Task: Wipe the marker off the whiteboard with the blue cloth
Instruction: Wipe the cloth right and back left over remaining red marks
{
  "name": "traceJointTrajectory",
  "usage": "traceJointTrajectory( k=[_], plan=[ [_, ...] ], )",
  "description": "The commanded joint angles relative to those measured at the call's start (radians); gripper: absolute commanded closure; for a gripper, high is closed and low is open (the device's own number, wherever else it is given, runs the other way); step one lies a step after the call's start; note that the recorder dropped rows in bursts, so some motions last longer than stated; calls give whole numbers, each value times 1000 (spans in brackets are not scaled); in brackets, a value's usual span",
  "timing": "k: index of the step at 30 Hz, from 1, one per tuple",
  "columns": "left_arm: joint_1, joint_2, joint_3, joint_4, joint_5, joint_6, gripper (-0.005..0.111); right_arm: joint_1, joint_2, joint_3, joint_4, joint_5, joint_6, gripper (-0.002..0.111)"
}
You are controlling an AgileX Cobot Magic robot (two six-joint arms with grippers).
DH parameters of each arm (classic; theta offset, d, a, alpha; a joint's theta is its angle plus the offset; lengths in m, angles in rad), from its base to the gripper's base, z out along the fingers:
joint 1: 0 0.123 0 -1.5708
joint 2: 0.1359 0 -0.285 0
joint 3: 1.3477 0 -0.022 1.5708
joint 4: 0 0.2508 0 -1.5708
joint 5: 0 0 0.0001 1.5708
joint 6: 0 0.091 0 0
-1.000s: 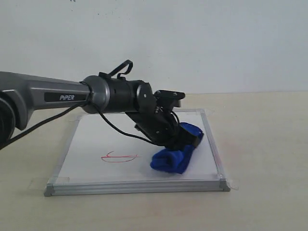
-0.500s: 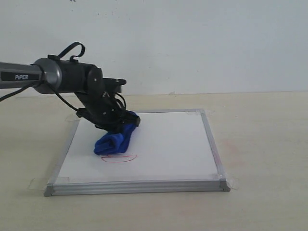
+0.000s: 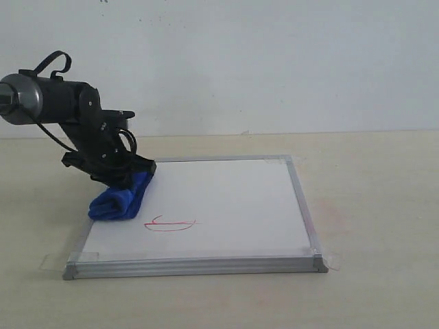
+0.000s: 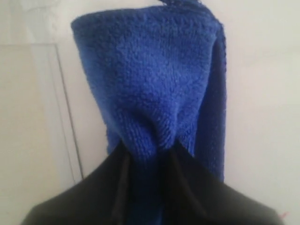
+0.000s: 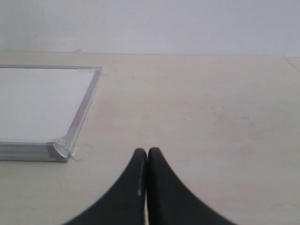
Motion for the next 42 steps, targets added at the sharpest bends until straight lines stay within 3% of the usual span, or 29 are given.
traceJointTrajectory(
  k=[1,7,13,18,23,27,36,42],
  plan=[
    [-95,29,110,-232,15,139,103,-6,-4,0,-2,-8,0,108],
    [-262,29,162,-392,-19,315,103,-6,-4,0,-2,-8,0,108],
    [-418,29,162,-425,-27,355,103,-6,-4,0,-2,-8,0,108],
    [-434,29,162,-387,-37,352,103,-6,-4,0,-2,-8,0,108],
    [-358,27,162,-253,15,265,103,-6,-4,0,-2,-8,0,108],
    [-261,-3,184,-228,44,242,103,-6,-4,0,-2,-8,0,108],
    [1,-114,364,-200,-107,238,103,-6,-4,0,-2,-8,0,108],
    [168,-121,382,-100,-112,92,103,-6,-4,0,-2,-8,0,108]
  ],
)
